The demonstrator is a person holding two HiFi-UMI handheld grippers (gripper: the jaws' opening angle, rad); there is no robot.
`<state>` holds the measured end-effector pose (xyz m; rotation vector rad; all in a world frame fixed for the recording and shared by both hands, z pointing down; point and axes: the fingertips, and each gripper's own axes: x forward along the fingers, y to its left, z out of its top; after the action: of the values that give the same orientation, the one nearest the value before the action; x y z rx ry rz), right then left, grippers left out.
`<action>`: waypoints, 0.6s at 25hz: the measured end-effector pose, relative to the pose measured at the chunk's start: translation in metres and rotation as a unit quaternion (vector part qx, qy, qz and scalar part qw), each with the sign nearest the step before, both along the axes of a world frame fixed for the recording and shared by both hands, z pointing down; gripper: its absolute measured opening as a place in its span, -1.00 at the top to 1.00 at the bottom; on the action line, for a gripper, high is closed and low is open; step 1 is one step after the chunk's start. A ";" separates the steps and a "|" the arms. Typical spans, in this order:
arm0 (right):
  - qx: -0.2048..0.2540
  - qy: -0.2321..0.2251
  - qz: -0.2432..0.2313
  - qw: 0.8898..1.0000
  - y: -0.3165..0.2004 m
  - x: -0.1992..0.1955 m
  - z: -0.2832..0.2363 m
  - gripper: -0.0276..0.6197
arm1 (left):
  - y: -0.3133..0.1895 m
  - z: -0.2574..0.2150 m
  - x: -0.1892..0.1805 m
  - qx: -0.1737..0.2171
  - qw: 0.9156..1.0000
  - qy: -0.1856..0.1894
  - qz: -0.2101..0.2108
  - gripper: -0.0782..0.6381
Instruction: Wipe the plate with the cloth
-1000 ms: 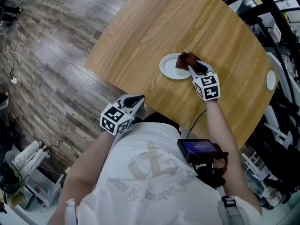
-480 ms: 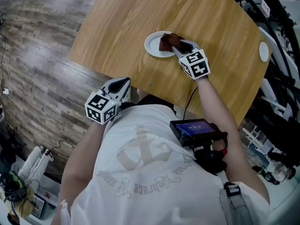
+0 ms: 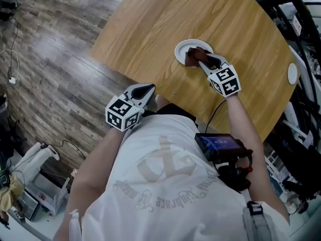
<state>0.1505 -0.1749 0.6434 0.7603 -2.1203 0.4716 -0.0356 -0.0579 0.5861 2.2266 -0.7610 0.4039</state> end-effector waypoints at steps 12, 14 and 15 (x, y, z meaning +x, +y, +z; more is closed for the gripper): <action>0.018 0.003 0.029 0.999 -0.056 -0.020 -0.010 0.52 | 0.006 -0.010 -0.016 0.002 1.000 -0.010 -0.023 0.74; 0.011 0.006 0.010 1.000 -0.047 -0.026 -0.008 0.52 | 0.005 -0.010 -0.017 0.004 1.000 -0.009 -0.021 0.74; 0.007 0.006 0.000 1.000 -0.040 -0.028 -0.006 0.52 | 0.004 -0.009 -0.017 0.004 1.000 -0.009 -0.021 0.74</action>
<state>0.1221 -0.2150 0.6370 0.7691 -2.1143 0.4515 -0.0522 -0.0536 0.5773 2.2136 -0.8172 0.4010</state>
